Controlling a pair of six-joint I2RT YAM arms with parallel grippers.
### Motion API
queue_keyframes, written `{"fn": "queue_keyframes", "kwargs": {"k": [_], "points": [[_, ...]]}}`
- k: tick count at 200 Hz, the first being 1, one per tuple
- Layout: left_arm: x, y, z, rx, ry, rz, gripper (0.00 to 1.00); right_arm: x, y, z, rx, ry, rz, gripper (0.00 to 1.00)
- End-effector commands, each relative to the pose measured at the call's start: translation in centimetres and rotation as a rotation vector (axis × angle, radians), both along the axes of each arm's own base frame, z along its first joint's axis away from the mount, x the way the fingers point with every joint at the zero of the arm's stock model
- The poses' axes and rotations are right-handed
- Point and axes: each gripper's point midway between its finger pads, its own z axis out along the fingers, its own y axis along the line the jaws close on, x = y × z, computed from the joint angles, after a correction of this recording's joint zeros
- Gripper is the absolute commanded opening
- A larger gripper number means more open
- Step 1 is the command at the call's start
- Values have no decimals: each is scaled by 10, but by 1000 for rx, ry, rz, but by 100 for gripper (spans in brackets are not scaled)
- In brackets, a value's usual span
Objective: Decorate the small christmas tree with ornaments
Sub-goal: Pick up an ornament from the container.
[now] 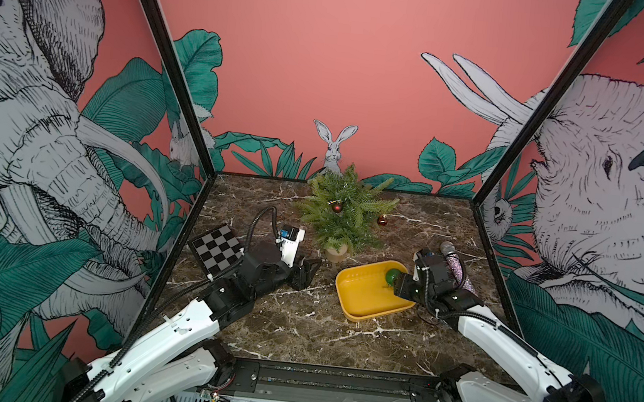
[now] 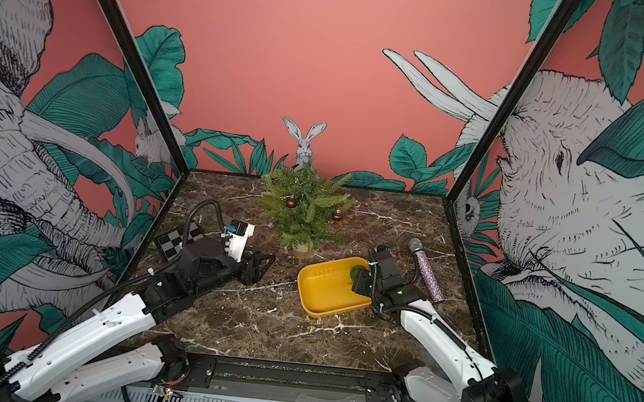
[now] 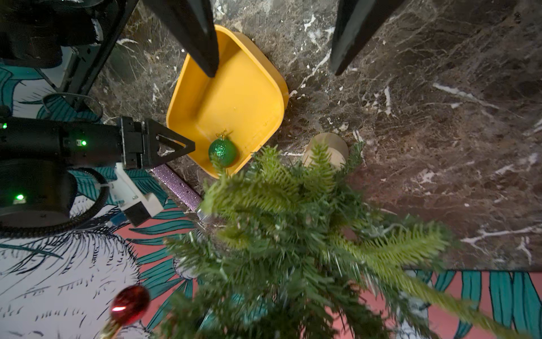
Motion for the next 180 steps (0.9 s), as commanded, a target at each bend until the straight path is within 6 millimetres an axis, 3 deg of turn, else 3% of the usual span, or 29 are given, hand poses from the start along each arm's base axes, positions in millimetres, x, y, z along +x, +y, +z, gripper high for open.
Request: {"fn": "queue_keyframes", "kwargs": {"k": [1,88,180], "points": [[1,-9,3,-72,3,-8,63,23,6,13,1,-69,-21,60],[5,-18,-11,-88,49,-16,63,58,18,-17,-70,-37,-16,61],[8,-23,-12,-86,56,-25,63,49,37,-27,-21,-1,56,52]]}}
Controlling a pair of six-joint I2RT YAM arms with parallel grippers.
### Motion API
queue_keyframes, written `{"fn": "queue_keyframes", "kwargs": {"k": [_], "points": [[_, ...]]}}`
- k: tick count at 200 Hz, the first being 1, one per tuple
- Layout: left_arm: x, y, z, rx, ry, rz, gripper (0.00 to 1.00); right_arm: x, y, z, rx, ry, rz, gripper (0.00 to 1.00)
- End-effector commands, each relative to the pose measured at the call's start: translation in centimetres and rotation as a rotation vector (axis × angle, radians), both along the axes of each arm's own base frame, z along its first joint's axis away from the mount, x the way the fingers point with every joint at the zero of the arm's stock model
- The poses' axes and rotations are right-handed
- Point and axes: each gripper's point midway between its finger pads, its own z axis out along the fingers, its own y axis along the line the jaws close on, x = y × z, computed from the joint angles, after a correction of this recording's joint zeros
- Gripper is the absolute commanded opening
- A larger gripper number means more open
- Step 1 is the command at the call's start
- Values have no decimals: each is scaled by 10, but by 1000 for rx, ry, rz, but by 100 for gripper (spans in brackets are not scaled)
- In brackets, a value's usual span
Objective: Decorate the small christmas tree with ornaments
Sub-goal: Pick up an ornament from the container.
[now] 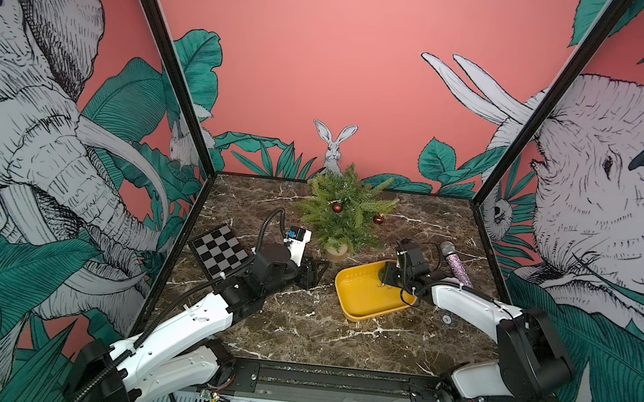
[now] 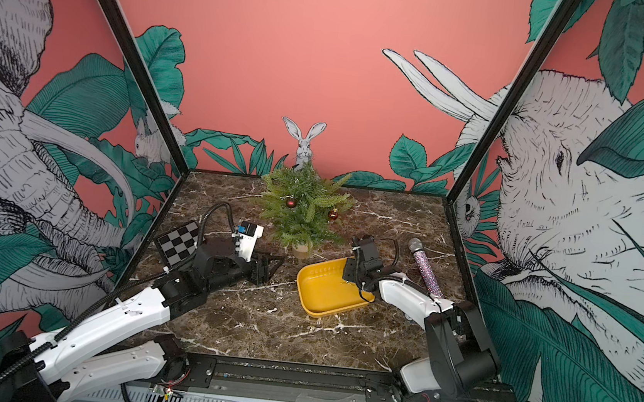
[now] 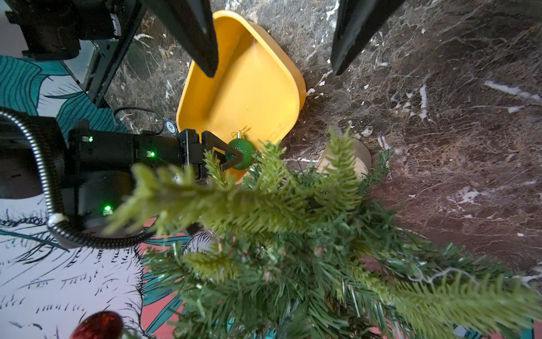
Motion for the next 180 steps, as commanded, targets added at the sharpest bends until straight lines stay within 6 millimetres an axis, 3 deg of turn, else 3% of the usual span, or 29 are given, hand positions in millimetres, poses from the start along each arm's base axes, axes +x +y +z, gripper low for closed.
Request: {"fn": "queue_keyframes", "kwargs": {"k": [1,42,88,180], "points": [[-1,-4,5,-26,-8,-8,63,0,8,6,27,-22,25,52],[0,-5,6,-26,-8,-12,63,-7,10,14,48,-12,39,53],[1,-6,5,-26,-5,-13,63,-7,1,23,-4,12,20,65],[0,-5,0,-27,5,-7,63,3,1,4,-7,146,30,67]]}}
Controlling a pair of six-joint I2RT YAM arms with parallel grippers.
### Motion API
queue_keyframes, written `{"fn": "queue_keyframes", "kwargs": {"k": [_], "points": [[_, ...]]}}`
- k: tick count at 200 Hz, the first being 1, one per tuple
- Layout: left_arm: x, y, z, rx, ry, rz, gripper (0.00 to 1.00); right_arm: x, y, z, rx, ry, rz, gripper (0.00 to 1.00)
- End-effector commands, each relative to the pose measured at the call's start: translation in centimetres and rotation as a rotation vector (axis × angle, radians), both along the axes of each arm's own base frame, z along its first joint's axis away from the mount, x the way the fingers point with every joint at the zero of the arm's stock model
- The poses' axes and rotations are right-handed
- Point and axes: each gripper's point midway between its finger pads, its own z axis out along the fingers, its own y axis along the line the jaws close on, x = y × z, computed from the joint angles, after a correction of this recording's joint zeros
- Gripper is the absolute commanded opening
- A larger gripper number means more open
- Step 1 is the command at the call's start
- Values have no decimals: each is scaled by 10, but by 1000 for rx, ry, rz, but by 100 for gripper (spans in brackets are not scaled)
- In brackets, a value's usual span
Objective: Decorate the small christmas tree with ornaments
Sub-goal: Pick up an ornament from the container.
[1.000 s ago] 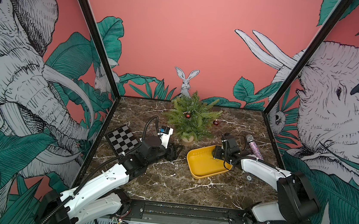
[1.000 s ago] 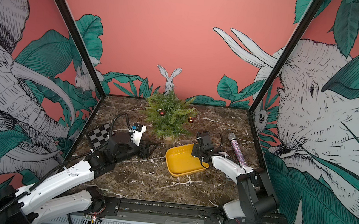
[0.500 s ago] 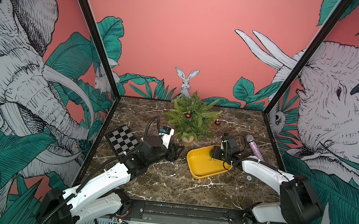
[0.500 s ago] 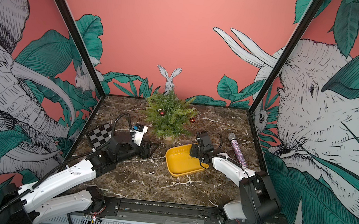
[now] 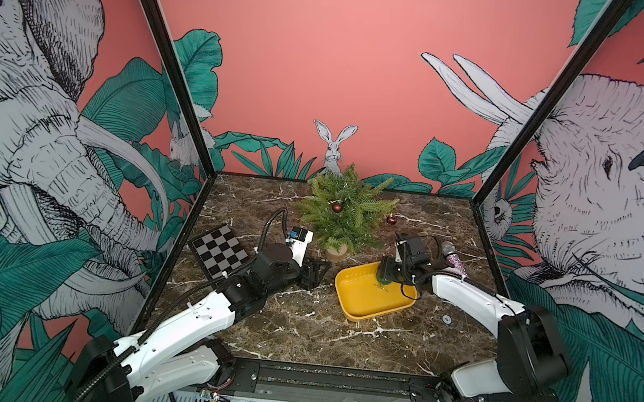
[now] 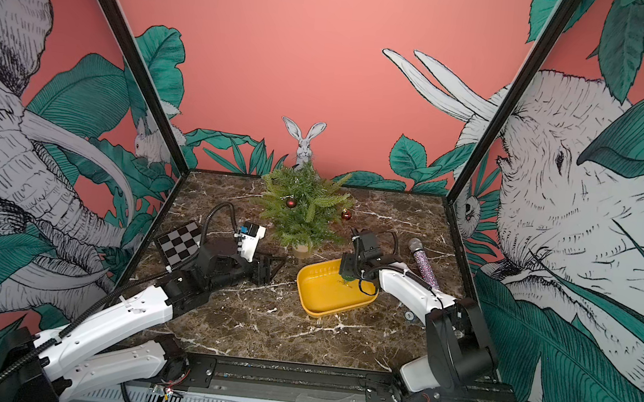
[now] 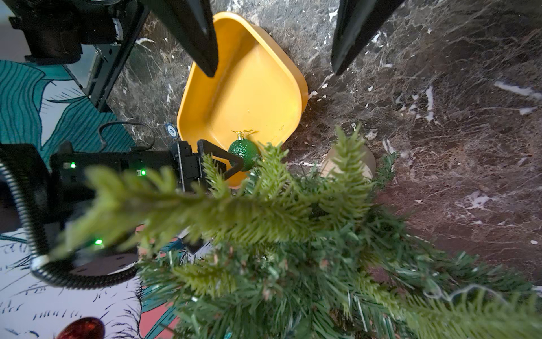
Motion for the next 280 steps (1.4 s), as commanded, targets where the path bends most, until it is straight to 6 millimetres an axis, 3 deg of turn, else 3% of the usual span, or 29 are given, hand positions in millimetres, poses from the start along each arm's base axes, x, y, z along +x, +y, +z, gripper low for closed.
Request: {"fn": "queue_keyframes", "kwargs": {"k": [1,57,87,91,153,175,208,215,280], "points": [[0,-1,4,-26,-8,6,63,1,-2,-5,-9,41,4,67],[0,-1,3,-27,-7,10,63,7,3,-19,17,68,8,67],[1,-1,2,-25,-3,11,63,12,7,-17,43,57,8,66],[1,-1,2,-25,-3,11,63,11,7,-25,36,78,8,66],[2,-3,2,-24,1,9,63,15,9,-37,43,94,5,64],[2,-3,4,-27,-3,10,63,15,11,-38,59,92,3,58],[2,-3,11,-35,-17,6,63,12,13,-25,90,62,18,52],[2,-3,14,-38,-23,5,63,12,13,-9,108,19,22,51],[-7,-4,37,-43,-79,-50,60,-19,5,67,214,-183,57,48]]}}
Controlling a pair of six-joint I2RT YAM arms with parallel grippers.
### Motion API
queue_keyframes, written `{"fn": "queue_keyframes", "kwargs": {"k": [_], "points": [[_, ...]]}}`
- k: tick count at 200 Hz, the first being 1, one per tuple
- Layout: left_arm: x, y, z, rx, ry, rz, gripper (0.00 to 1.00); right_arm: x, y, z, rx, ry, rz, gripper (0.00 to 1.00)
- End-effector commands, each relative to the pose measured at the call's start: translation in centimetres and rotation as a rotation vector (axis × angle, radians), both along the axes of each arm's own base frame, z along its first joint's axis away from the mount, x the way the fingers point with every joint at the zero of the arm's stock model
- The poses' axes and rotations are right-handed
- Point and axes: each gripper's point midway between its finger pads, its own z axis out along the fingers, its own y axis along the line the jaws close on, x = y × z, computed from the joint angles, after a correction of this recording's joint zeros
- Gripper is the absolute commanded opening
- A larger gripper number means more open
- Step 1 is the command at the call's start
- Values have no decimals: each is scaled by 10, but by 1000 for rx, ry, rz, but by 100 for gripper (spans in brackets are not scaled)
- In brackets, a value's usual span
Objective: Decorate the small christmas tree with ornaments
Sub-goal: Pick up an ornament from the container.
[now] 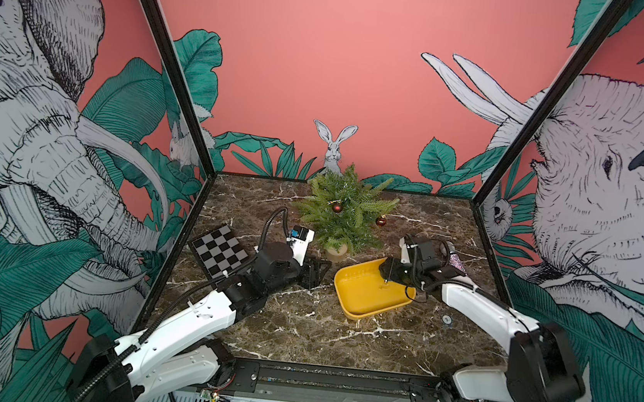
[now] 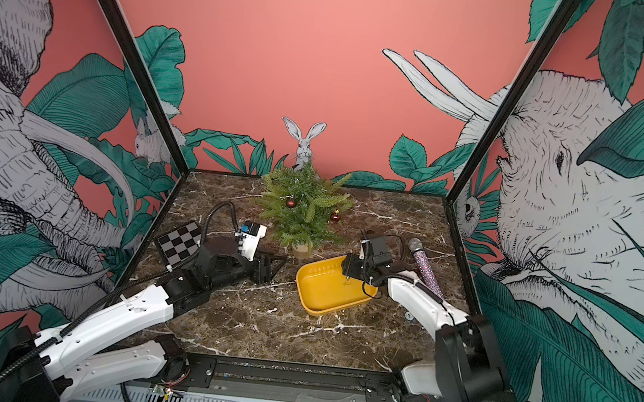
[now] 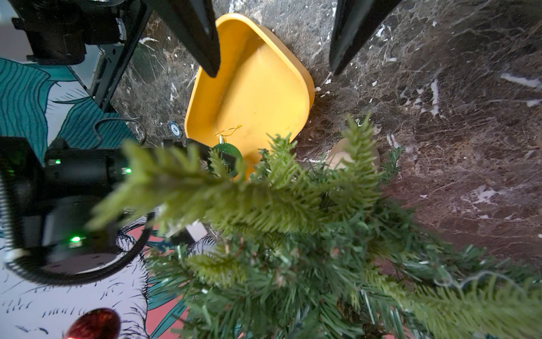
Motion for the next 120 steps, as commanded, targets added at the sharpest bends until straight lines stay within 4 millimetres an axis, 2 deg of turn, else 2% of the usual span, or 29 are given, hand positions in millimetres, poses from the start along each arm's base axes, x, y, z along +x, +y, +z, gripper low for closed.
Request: {"fn": "queue_keyframes", "kwargs": {"k": [1,34,78,120], "points": [[-6,0,29,-32,-63,-28,60,-7,0,28,44,-80,11,47],[-15,1,51,-72,-105,-63,53,-24,4,75,88,-192,79,47],[-26,2,80,-122,-164,-104,44,-47,27,138,141,-329,211,45],[-34,-16,101,-202,-176,-205,41,-62,41,194,221,-438,279,45]]}}
